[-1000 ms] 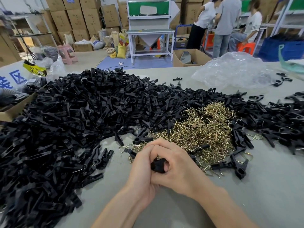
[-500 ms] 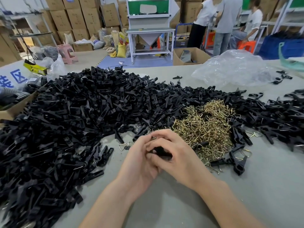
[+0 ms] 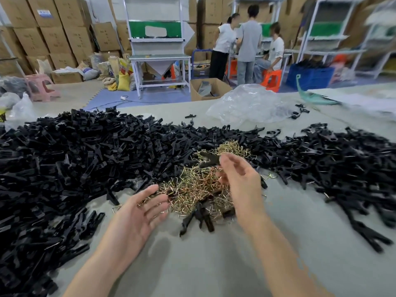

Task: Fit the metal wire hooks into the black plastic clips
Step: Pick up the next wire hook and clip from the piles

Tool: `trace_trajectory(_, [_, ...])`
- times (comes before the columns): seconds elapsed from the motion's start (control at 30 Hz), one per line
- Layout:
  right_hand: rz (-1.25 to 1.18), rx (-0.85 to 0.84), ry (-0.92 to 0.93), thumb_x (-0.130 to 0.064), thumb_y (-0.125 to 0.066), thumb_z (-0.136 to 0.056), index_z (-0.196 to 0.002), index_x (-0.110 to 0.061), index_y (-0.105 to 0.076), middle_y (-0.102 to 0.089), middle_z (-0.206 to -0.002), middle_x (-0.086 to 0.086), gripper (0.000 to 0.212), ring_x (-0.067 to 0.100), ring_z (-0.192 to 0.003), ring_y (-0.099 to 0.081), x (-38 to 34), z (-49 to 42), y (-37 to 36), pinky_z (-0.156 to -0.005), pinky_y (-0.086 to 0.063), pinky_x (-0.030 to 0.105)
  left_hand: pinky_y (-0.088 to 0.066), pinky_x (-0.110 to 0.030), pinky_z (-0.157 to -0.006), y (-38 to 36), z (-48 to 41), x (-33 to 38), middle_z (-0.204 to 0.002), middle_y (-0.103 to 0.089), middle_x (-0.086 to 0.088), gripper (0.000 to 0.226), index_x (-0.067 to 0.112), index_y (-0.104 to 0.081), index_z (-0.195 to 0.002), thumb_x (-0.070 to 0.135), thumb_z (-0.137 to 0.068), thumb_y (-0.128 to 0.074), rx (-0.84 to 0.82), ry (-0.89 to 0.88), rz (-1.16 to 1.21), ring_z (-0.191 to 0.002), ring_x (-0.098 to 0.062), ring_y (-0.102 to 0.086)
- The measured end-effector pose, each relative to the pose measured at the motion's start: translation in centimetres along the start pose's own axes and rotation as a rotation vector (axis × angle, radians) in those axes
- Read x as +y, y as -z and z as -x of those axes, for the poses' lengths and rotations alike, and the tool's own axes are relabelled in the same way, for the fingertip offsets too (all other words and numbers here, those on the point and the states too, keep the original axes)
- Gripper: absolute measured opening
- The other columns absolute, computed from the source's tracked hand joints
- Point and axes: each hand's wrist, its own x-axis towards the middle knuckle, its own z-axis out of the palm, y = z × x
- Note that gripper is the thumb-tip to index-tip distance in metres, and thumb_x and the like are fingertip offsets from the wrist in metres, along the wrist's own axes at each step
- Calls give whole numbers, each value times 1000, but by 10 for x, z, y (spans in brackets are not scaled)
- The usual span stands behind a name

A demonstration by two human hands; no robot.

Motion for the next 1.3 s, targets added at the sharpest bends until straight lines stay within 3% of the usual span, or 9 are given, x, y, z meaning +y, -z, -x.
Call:
trace_trajectory(0.17, [-469, 373, -152, -34, -67, -93, -125, -7, -58, -69, -115, 7, 43, 14, -90, -69, -41, -52, 66, -71, -57, 24, -63, -31, -70, 1, -2, -3, -89, -74, -10, 36, 8, -63, -122, 23, -91, -54, -5, -11, -10, -74, -19, -72])
trace_trajectory(0.3, [-545, 263, -285, -28, -62, -97, -124, 1, -52, -71, -104, 13, 41, 20, -90, -72, -33, -49, 54, -74, -61, 27, -59, -25, -62, -1, 1, -9, -81, -72, -9, 25, 11, -68, -109, 8, -102, -45, 95, -230, -204, -68, -20, -68])
trace_trajectory(0.4, [-519, 56, -309, -17, -56, -103, -132, -4, -52, -74, -92, 11, 32, 20, -80, -73, -17, -32, 15, -73, -62, 28, -49, -15, -61, 10, 1, -12, -85, -72, 6, 25, 30, -68, -99, 10, -100, -53, 283, -621, -837, -67, -13, -63])
trace_trajectory(0.5, [-244, -77, -221, -19, -51, -105, -132, -19, -54, -75, -90, 2, 27, 16, -81, -72, 1, -11, -31, -74, -60, 26, -46, -34, -94, 22, -7, -10, -114, -68, 7, 26, 22, -65, -119, 15, -95, -58, 444, -720, -1351, -106, -21, -61])
trace_trajectory(0.6, [155, -167, 52, -22, -46, -107, -131, -35, -53, -72, -95, -8, 28, 10, -82, -68, 27, 8, -57, -74, -58, 25, -29, -48, -114, 29, -17, -7, -148, -47, -11, 48, 18, -51, -143, 36, -98, -55, 519, -489, -1594, -140, -32, -37])
trace_trajectory(0.67, [299, -231, 209, -24, -44, -108, -130, -40, -53, -68, -96, -12, 29, 15, -70, -61, 41, 13, -60, -57, -50, 25, -24, -48, -117, 30, -19, -7, -155, -41, -5, 55, 25, -44, -149, 49, -100, -46, 491, -390, -1680, -148, -28, -24])
trace_trajectory(0.8, [499, -301, 385, -27, -41, -107, -133, -42, -49, -63, -97, -16, 31, 7, -53, -50, 50, 12, -57, -51, -37, 13, -28, -46, -114, 32, -21, -4, -143, -54, 1, 49, 24, -52, -139, 51, -97, -51, 470, -416, -1683, -145, -25, -28])
trace_trajectory(1.07, [594, -327, 390, -26, -44, -105, -135, -35, -51, -62, -96, -19, 32, 7, -67, -58, 53, 14, -57, -59, -41, 12, -42, -44, -98, 28, -14, 2, -92, -53, 15, 26, 24, -56, -119, 33, -95, -62, 461, -510, -1380, -109, -21, -53])
trace_trajectory(1.3, [584, -334, 355, -23, -46, -105, -134, -35, -52, -62, -95, -19, 33, 9, -58, -54, 53, 14, -57, -54, -40, 15, -43, -45, -96, 32, -16, 2, -96, -62, 18, 33, 31, -65, -98, 48, -103, -37, 356, -568, -1358, -99, -13, -55])
